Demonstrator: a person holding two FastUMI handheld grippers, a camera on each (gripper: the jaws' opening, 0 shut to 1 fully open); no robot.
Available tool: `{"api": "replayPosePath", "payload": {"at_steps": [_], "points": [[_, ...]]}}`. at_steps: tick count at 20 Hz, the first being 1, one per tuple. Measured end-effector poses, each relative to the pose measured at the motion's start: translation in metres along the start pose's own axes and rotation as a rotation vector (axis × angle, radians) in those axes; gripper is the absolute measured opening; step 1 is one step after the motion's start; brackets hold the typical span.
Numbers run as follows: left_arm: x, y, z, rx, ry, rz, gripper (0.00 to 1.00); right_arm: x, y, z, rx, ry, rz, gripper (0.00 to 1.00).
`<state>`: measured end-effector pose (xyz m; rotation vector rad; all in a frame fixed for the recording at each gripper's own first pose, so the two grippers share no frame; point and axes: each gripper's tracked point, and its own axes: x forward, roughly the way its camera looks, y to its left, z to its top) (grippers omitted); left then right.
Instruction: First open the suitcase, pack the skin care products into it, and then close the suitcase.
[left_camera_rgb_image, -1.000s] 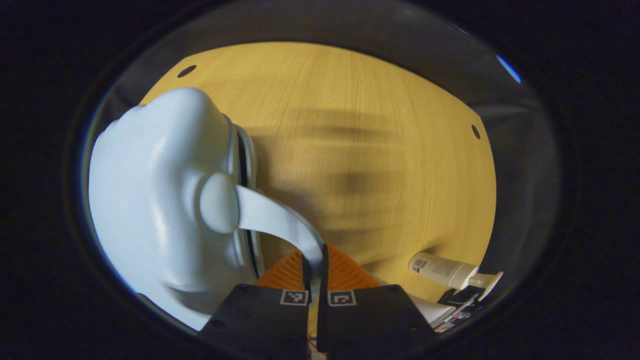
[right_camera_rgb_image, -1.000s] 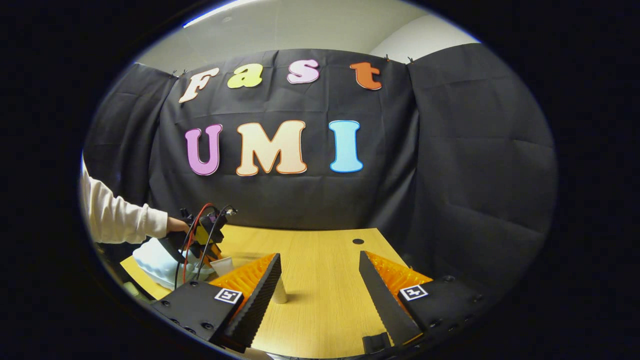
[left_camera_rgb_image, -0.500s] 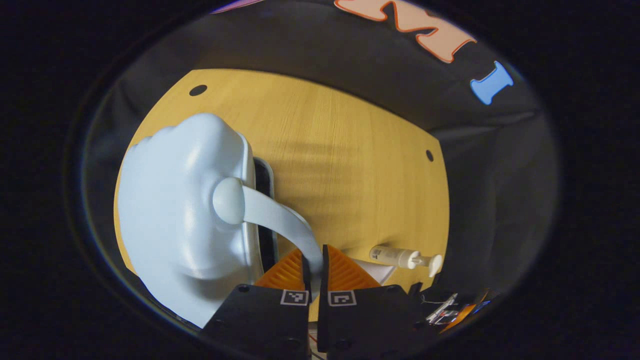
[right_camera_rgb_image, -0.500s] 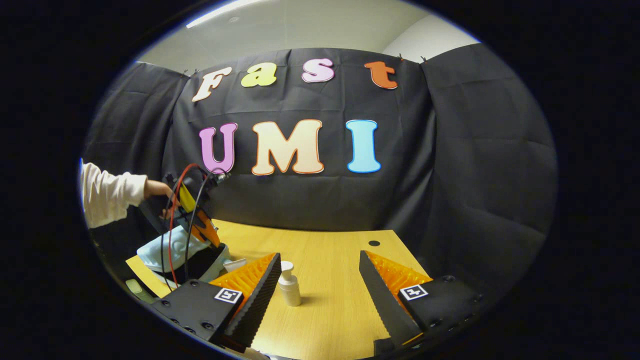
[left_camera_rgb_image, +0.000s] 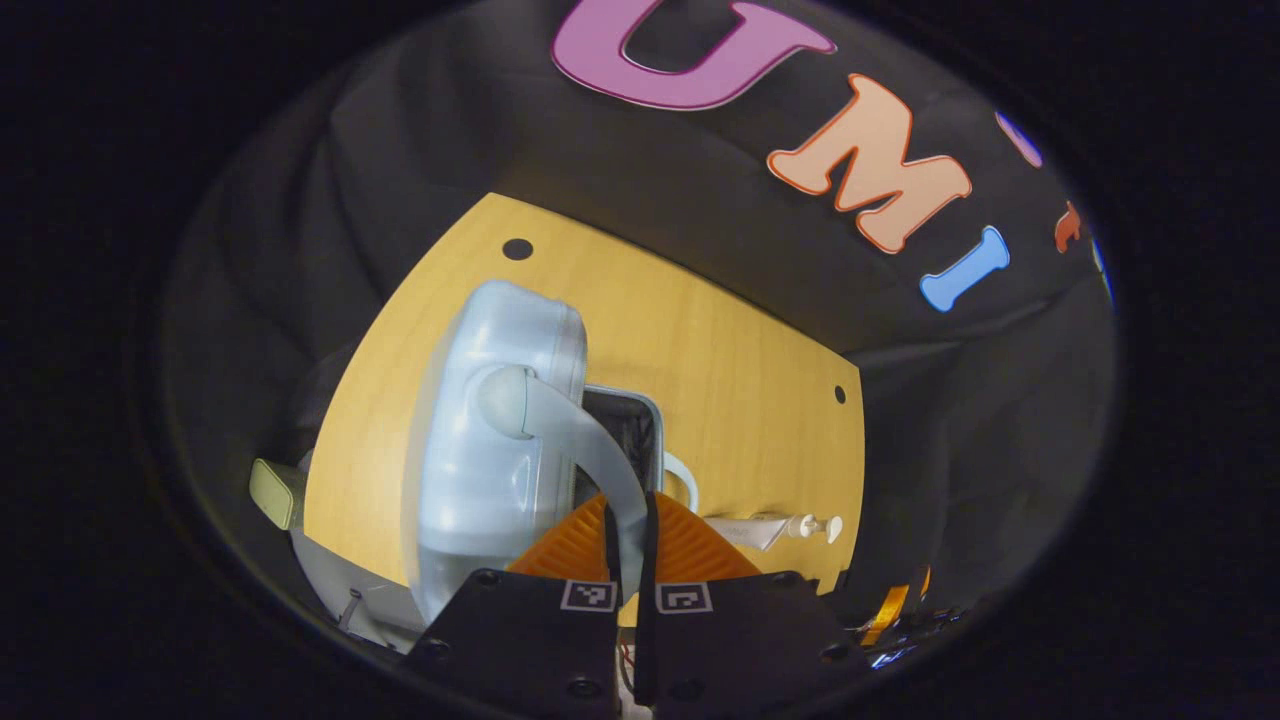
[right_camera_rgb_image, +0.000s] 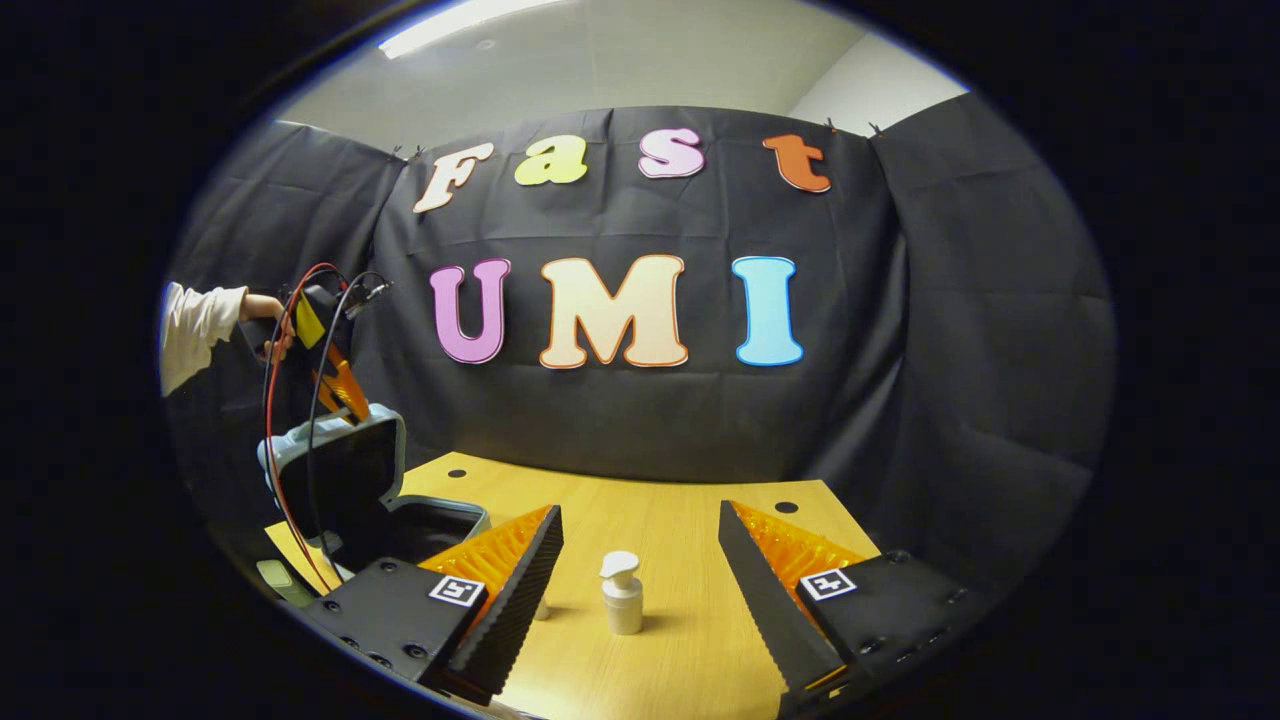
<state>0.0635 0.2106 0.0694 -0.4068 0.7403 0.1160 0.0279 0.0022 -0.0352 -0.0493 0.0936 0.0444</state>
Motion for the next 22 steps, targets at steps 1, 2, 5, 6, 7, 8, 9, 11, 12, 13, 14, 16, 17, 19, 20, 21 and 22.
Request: {"api": "replayPosePath", "payload": {"at_steps": [1,2,5,6,7,8,9,11,12,13,14,16,17,19,20,21,22], "points": [[-0.008,0.012,0.003,0.001,-0.01,0.007,0.0,0.001,0.007,0.001,-0.002,-0.002,0.005,0.98],[-0.013,0.025,0.007,0.006,-0.017,0.02,0.0,0.0,0.012,0.003,-0.003,-0.007,0.009,0.98],[-0.027,0.072,0.012,0.029,-0.029,0.091,0.0,0.002,0.024,0.009,-0.01,-0.023,0.001,0.97],[-0.03,0.086,0.014,0.032,-0.028,0.111,0.0,0.001,0.029,0.008,-0.01,-0.024,-0.001,0.98],[-0.034,0.102,0.015,0.03,-0.034,0.125,0.0,0.003,0.034,0.007,-0.009,-0.023,-0.003,0.97],[-0.036,0.115,0.016,0.029,-0.037,0.136,0.0,0.004,0.038,0.006,-0.006,-0.02,-0.006,0.97],[-0.036,0.13,0.016,0.032,-0.043,0.146,0.0,0.005,0.043,0.005,-0.001,-0.014,-0.006,0.97],[-0.036,0.163,0.018,0.032,-0.056,0.175,0.0,0.007,0.053,0.002,0.018,-0.004,-0.003,0.98],[-0.034,0.178,0.018,0.024,-0.059,0.182,0.0,0.007,0.058,0.002,0.026,0.0,-0.001,0.98],[-0.034,0.188,0.016,0.0,-0.056,0.176,0.0,0.008,0.062,0.002,0.032,0.005,0.0,0.98],[-0.032,0.199,0.015,-0.024,-0.054,0.165,0.0,0.009,0.067,0.001,0.035,0.008,0.001,0.98],[-0.024,0.221,0.009,-0.078,-0.053,0.128,0.0,0.011,0.073,0.0,0.035,0.017,-0.002,0.98],[-0.019,0.229,0.005,-0.112,-0.05,0.098,0.0,0.011,0.075,0.0,0.034,0.021,-0.005,0.98],[-0.01,0.243,-0.005,-0.19,-0.047,0.009,0.0,0.014,0.079,-0.001,0.035,0.03,-0.012,0.98],[-0.004,0.248,-0.011,-0.236,-0.049,-0.046,0.0,0.014,0.081,-0.002,0.035,0.036,-0.015,0.98],[0.001,0.251,-0.017,-0.28,-0.052,-0.106,0.0,0.015,0.083,-0.002,0.032,0.042,-0.015,0.98],[0.005,0.257,-0.023,-0.326,-0.057,-0.162,0.0,0.016,0.086,-0.003,0.024,0.05,-0.015,0.99]]}}
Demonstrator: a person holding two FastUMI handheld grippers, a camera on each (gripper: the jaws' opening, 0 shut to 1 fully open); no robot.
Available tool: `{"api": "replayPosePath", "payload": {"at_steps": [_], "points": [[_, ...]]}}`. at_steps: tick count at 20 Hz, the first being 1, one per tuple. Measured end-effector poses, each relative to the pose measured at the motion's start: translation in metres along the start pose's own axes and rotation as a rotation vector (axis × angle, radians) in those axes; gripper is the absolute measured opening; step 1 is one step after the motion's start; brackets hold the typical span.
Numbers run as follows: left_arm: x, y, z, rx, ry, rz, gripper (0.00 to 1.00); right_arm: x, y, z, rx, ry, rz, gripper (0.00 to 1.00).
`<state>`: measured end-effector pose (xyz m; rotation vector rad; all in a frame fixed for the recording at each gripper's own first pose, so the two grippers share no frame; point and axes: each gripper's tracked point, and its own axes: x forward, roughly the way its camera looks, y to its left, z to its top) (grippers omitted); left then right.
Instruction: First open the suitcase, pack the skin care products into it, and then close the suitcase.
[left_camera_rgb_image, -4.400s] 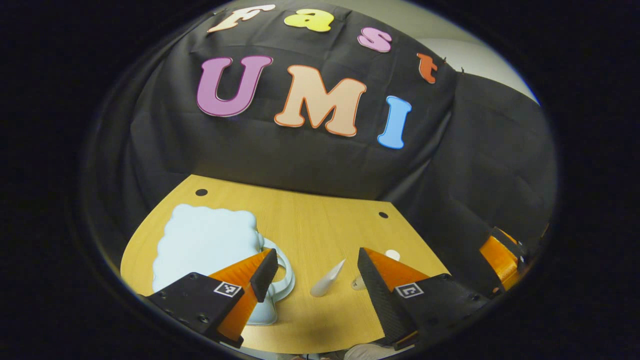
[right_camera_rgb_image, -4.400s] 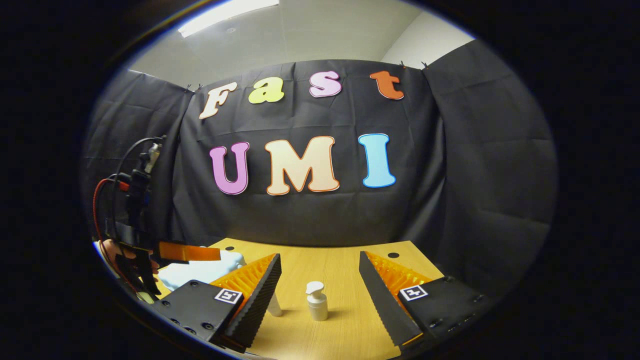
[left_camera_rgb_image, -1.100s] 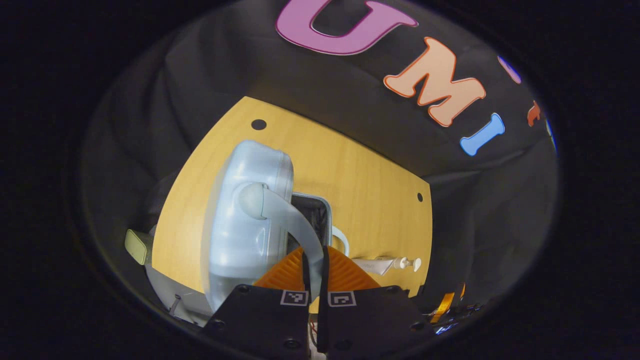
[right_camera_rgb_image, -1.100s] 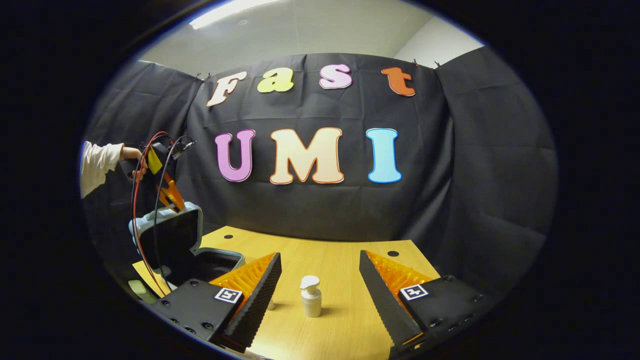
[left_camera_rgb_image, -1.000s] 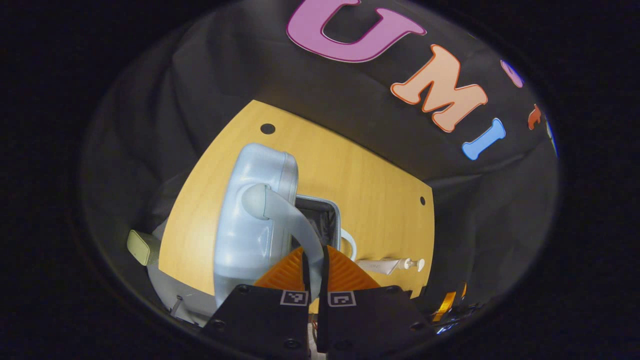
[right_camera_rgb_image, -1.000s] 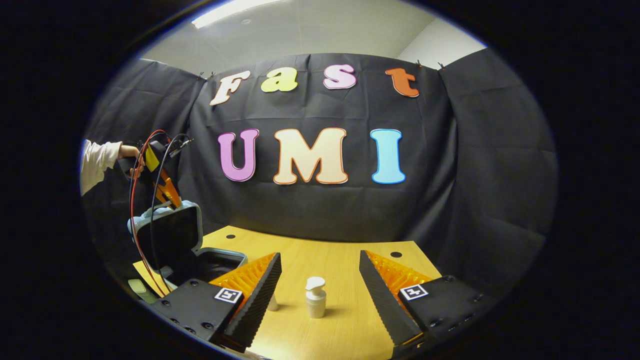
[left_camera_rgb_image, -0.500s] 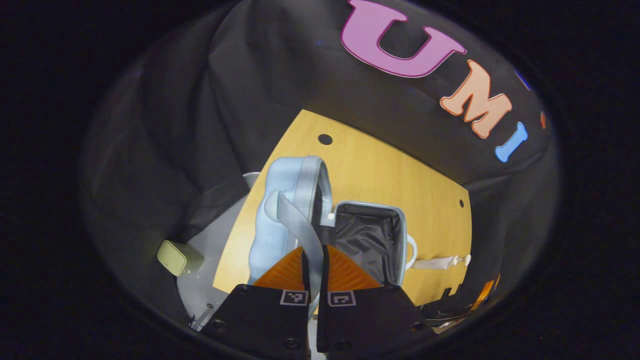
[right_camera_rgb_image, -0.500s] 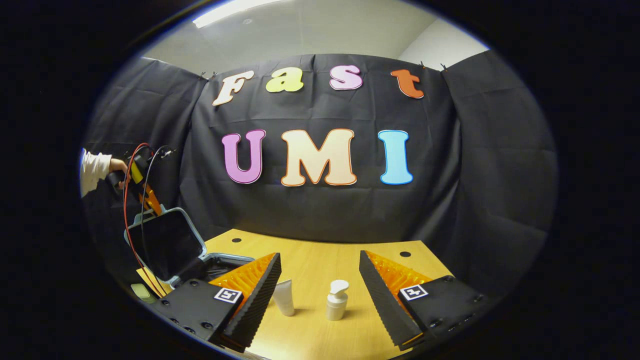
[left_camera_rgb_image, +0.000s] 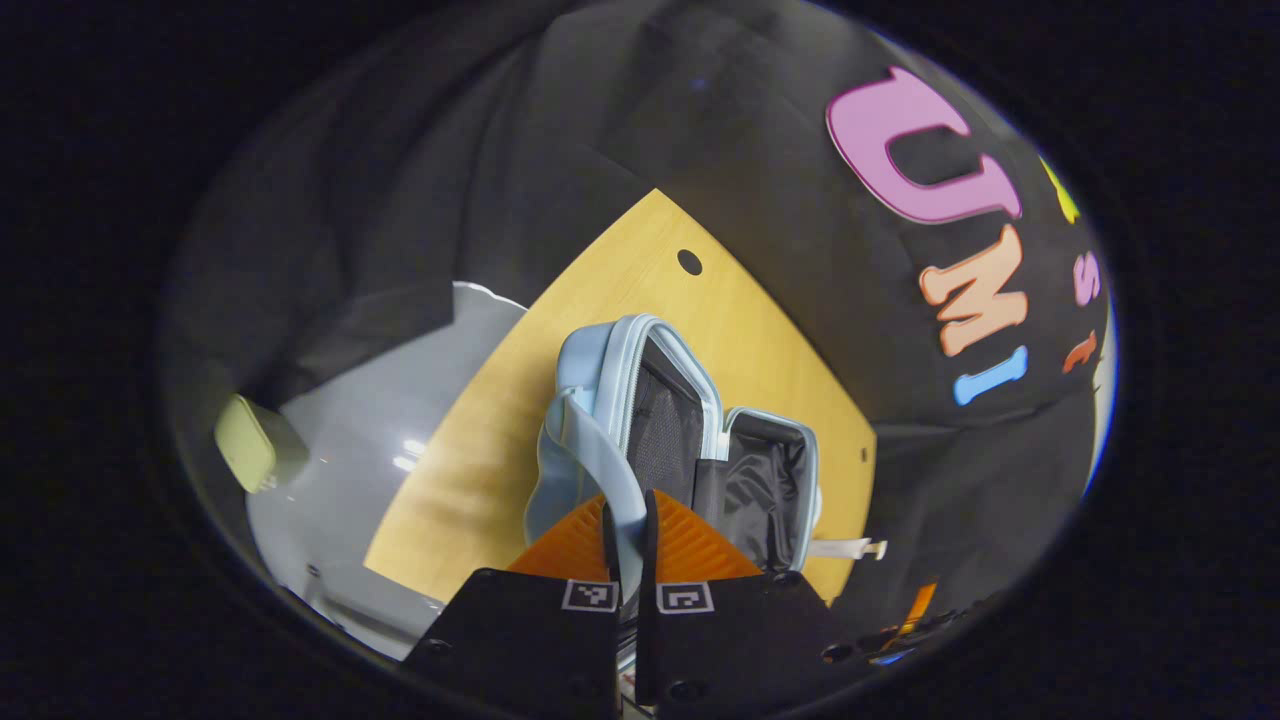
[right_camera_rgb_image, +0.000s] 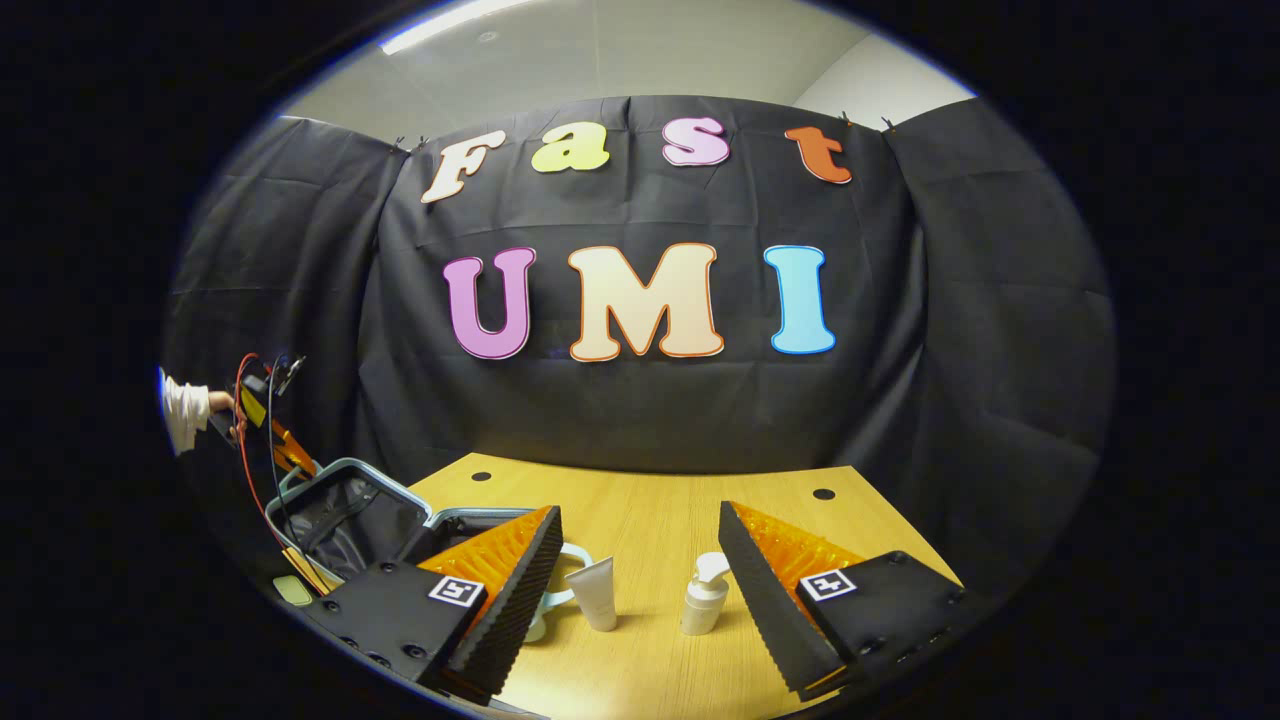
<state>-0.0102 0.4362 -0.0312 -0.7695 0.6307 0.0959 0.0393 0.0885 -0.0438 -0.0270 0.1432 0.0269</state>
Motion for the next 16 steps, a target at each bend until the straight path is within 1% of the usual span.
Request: {"api": "replayPosePath", "payload": {"at_steps": [3,5,7,9,11,13,15,16], "points": [[0.009,0.022,-0.008,-0.12,-0.029,-0.143,0.0,0.003,0.01,-0.003,-0.037,0.023,0.005,0.98],[0.017,0.05,-0.001,-0.156,-0.127,-0.149,0.0,0.004,0.023,-0.004,-0.054,0.033,0.021,0.98],[0.017,0.074,-0.011,-0.194,-0.155,-0.163,0.0,0.008,0.037,-0.007,-0.068,0.04,0.049,0.99],[0.025,0.096,-0.021,-0.202,-0.162,-0.134,0.0,0.012,0.05,-0.013,-0.079,0.057,0.073,0.99],[0.032,0.114,-0.037,-0.174,-0.133,-0.089,0.0,0.014,0.064,-0.015,-0.075,0.06,0.105,1.0],[0.031,0.119,-0.032,-0.17,-0.153,-0.099,0.0,0.015,0.073,-0.02,-0.077,0.068,0.126,0.99],[0.034,0.123,-0.034,-0.158,-0.155,-0.065,0.04,0.014,0.079,-0.023,-0.093,0.078,0.144,1.0],[0.029,0.13,-0.035,-0.144,-0.152,-0.031,0.11,0.012,0.08,-0.023,-0.104,0.079,0.15,0.99]]}}
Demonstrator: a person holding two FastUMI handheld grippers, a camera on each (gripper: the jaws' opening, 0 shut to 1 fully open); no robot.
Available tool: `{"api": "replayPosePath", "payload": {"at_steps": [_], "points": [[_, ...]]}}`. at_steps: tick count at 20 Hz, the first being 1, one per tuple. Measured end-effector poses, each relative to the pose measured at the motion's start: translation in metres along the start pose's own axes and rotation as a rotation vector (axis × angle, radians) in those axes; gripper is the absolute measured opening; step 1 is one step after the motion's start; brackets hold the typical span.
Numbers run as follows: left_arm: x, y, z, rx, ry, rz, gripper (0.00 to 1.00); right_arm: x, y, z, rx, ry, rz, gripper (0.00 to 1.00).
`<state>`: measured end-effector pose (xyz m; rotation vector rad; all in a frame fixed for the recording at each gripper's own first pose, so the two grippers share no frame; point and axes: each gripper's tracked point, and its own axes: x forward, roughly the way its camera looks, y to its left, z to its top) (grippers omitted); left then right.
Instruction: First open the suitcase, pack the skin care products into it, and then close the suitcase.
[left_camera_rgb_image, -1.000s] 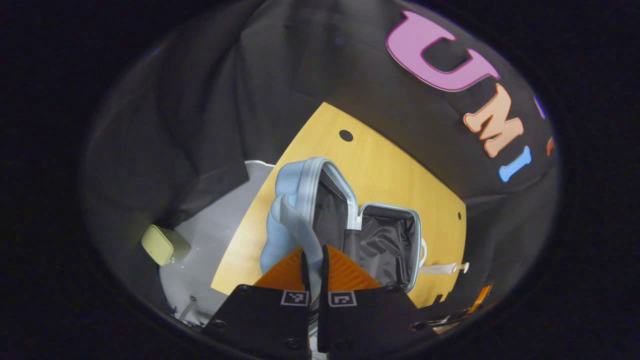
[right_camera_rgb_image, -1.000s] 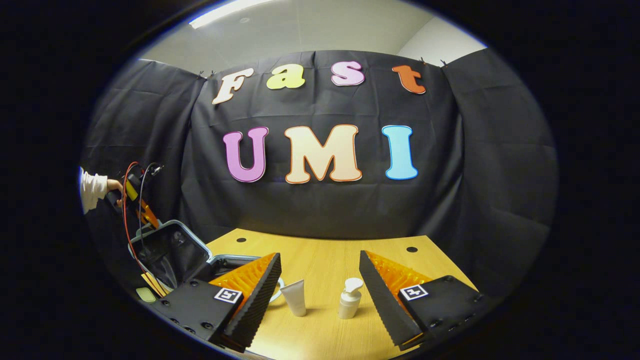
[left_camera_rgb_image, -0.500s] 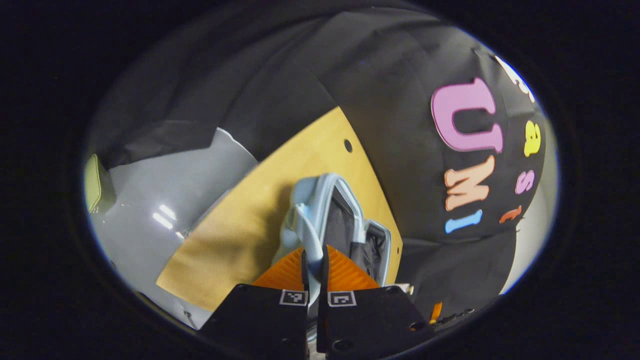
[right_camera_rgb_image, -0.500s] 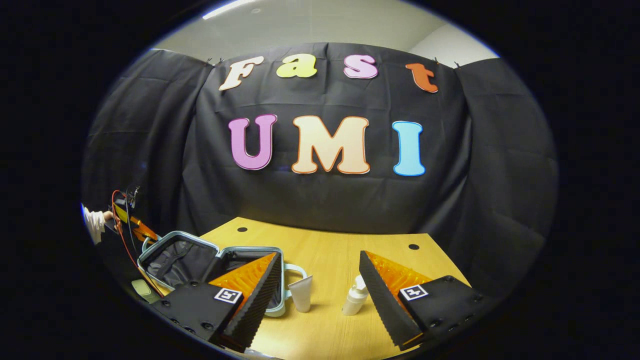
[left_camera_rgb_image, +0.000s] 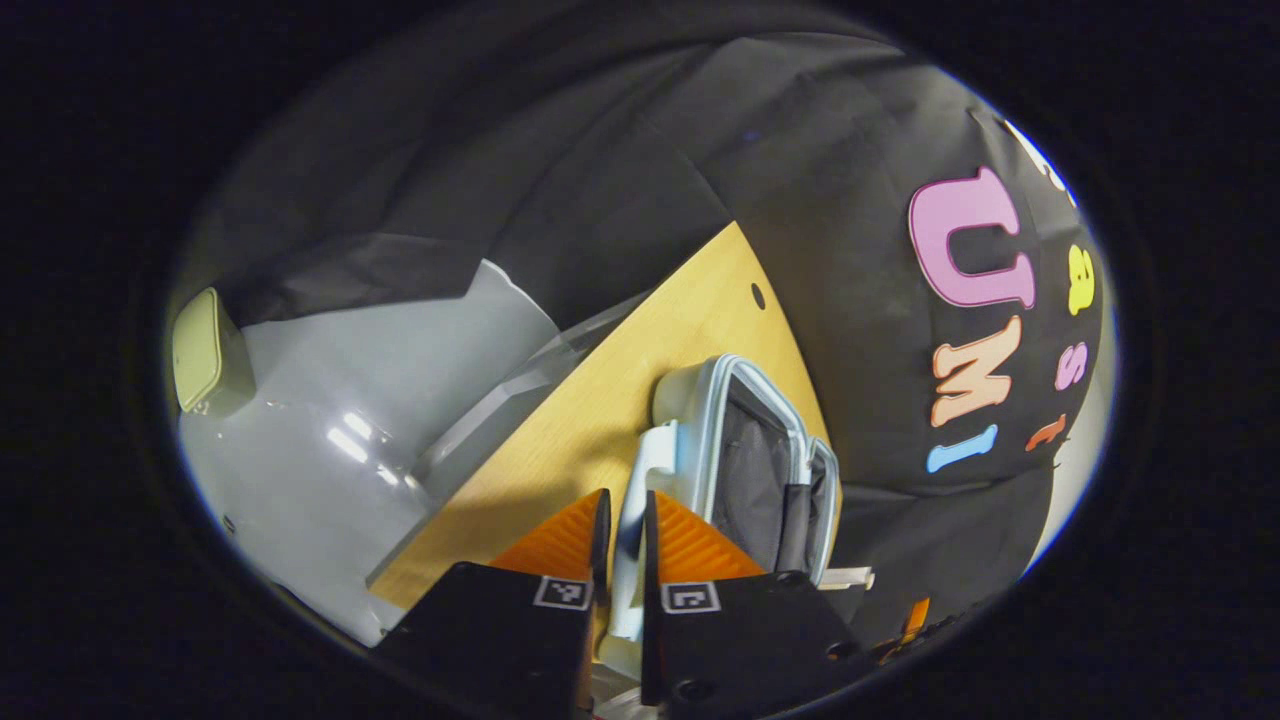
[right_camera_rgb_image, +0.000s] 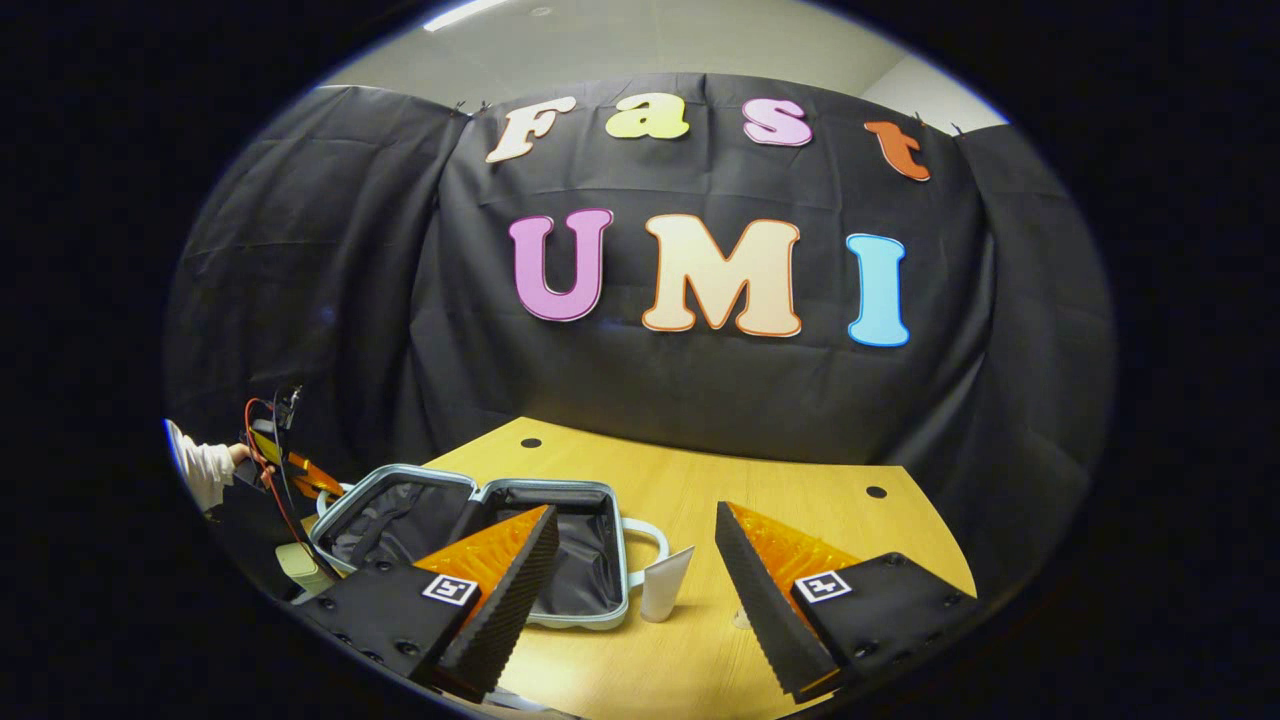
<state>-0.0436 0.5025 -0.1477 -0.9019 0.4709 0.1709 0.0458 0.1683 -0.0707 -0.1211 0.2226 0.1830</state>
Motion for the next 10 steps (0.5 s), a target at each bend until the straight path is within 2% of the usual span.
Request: {"api": "replayPosePath", "payload": {"at_steps": [1,4,5,6,8,10], "points": [[-0.003,0.009,0.003,0.02,-0.012,0.033,0.09,-0.001,0.001,0.0,-0.011,-0.001,0.005,1.0],[-0.024,0.028,0.028,0.095,-0.117,0.177,0.81,-0.004,-0.001,-0.003,-0.026,-0.002,0.017,1.0],[-0.033,0.031,0.04,0.111,-0.173,0.239,0.75,-0.005,-0.003,-0.003,-0.029,-0.005,0.018,0.99],[-0.048,0.026,0.052,0.135,-0.23,0.274,0.96,-0.007,-0.006,-0.003,-0.033,-0.009,0.018,0.99],[-0.081,-0.006,0.071,0.201,-0.369,0.292,0.95,-0.01,-0.015,-0.004,-0.041,-0.019,0.013,0.99],[-0.109,-0.055,0.069,0.295,-0.454,0.261,0.95,-0.014,-0.025,-0.008,-0.036,-0.022,0.011,0.99]]}}
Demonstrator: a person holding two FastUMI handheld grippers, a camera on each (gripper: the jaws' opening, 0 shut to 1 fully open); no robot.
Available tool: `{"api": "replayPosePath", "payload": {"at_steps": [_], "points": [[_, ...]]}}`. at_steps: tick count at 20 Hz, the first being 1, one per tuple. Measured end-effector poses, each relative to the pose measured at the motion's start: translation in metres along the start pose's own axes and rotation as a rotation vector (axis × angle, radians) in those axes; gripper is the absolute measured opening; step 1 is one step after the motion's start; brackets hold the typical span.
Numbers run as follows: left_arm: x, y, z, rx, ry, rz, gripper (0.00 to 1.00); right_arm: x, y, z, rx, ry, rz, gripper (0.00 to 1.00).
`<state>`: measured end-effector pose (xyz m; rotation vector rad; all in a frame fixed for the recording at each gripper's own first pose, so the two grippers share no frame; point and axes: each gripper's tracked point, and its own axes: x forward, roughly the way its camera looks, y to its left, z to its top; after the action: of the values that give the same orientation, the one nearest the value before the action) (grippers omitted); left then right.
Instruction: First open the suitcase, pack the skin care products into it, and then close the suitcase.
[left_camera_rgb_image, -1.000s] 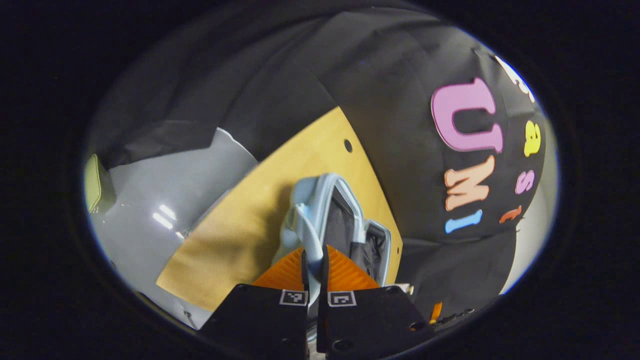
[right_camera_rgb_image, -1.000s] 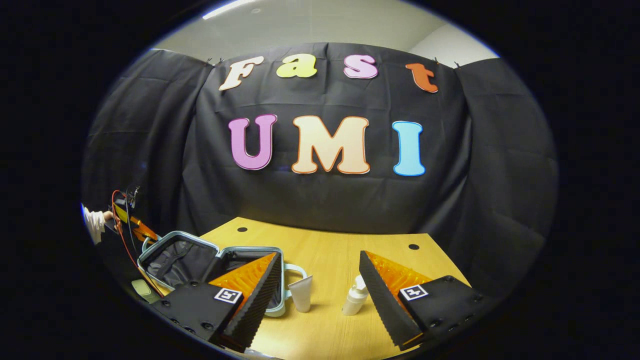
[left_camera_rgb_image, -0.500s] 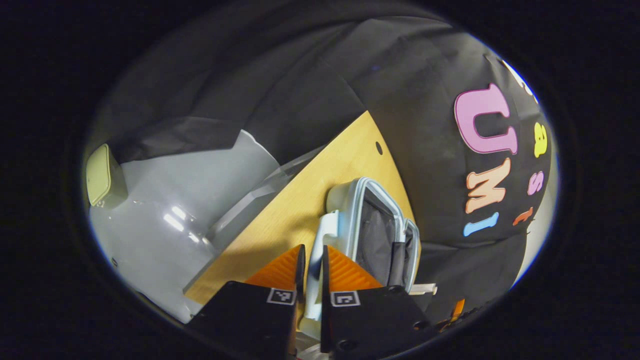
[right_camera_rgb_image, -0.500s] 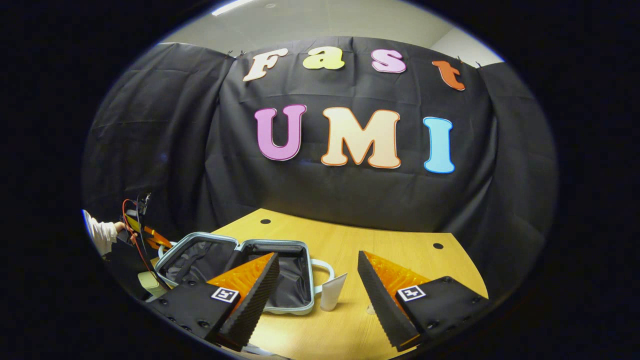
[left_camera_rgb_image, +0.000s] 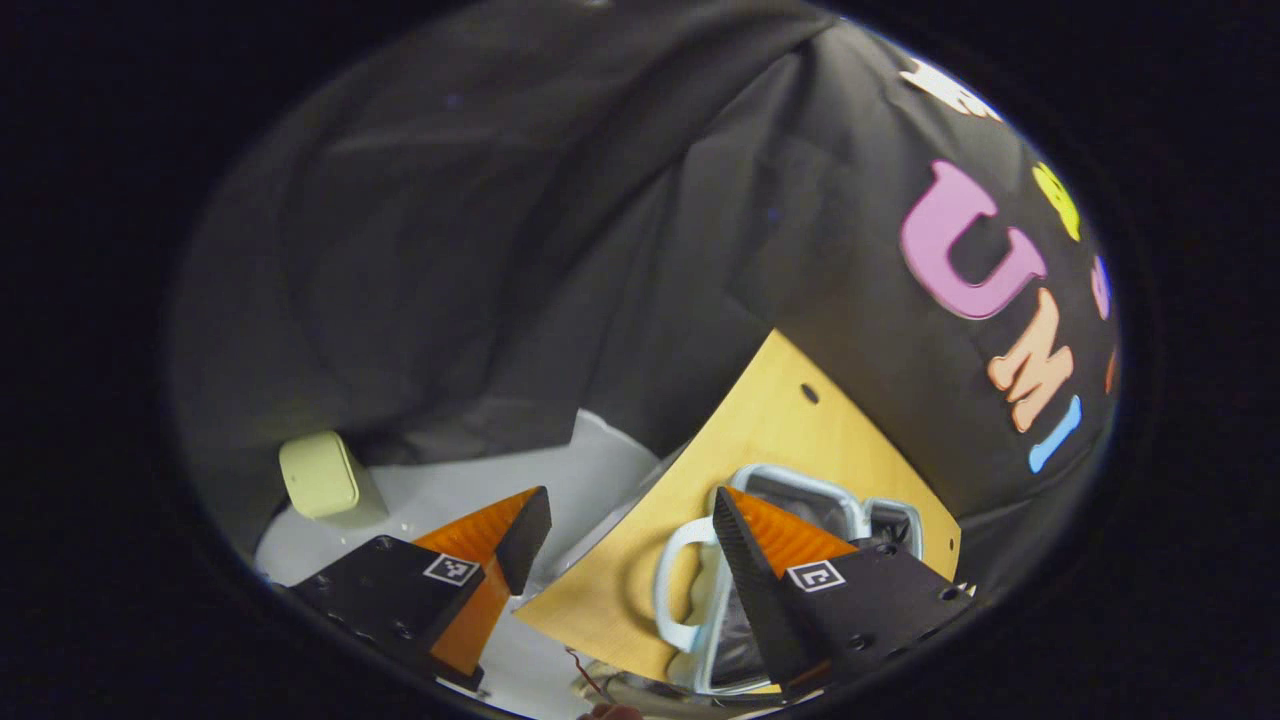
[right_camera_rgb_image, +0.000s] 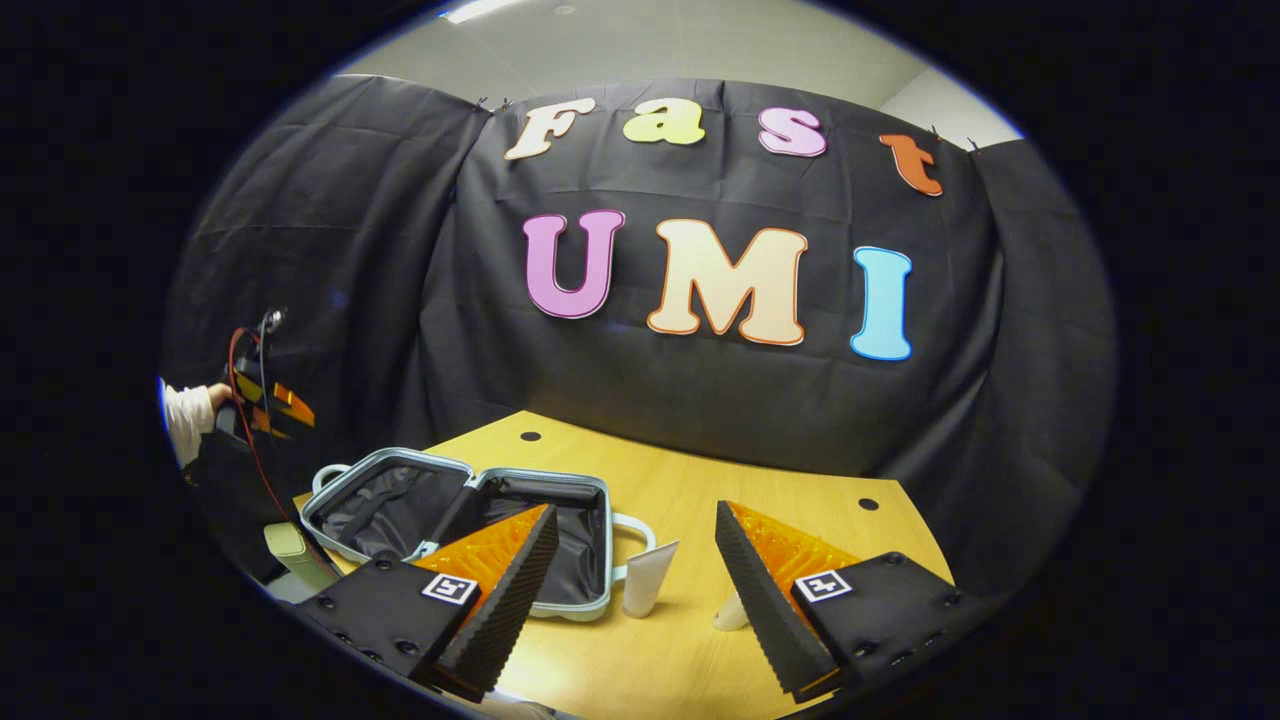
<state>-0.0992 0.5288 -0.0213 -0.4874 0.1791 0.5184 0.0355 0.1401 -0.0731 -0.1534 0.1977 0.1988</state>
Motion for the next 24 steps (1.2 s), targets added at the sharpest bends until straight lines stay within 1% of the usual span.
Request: {"api": "replayPosePath", "payload": {"at_steps": [2,3,6,8,10,13,15,16,19,22,24], "points": [[-0.03,-0.054,0.006,0.08,-0.057,-0.061,0.95,-0.002,-0.011,-0.003,0.017,-0.004,0.001,1.0],[-0.041,-0.086,0.003,0.116,-0.078,-0.107,0.95,-0.003,-0.017,-0.005,0.027,-0.004,0.001,0.99],[-0.067,-0.19,-0.015,0.219,-0.142,-0.24,0.95,-0.006,-0.036,-0.01,0.04,-0.005,-0.003,0.99],[-0.076,-0.253,-0.042,0.293,-0.161,-0.32,0.95,-0.006,-0.049,-0.019,0.029,0.004,-0.009,1.0],[-0.089,-0.31,-0.078,0.365,-0.166,-0.416,0.95,-0.004,-0.06,-0.032,0.023,0.019,-0.004,0.99],[-0.094,-0.38,-0.135,0.417,-0.14,-0.549,0.94,0.004,-0.074,-0.058,0.021,0.051,0.002,0.99],[-0.083,-0.409,-0.17,0.461,-0.144,-0.585,0.94,0.013,-0.08,-0.078,0.026,0.075,0.007,0.99],[-0.075,-0.42,-0.189,0.484,-0.147,-0.591,0.94,0.018,-0.082,-0.089,0.027,0.084,0.011,0.99],[-0.058,-0.452,-0.255,0.535,-0.095,-0.641,0.94,0.033,-0.09,-0.116,0.019,0.107,0.008,0.99],[-0.043,-0.481,-0.302,0.563,-0.054,-0.706,0.94,0.047,-0.097,-0.135,0.022,0.1,0.004,0.99],[-0.032,-0.493,-0.328,0.569,-0.034,-0.737,0.94,0.055,-0.103,-0.148,0.024,0.104,0.0,0.99]]}}
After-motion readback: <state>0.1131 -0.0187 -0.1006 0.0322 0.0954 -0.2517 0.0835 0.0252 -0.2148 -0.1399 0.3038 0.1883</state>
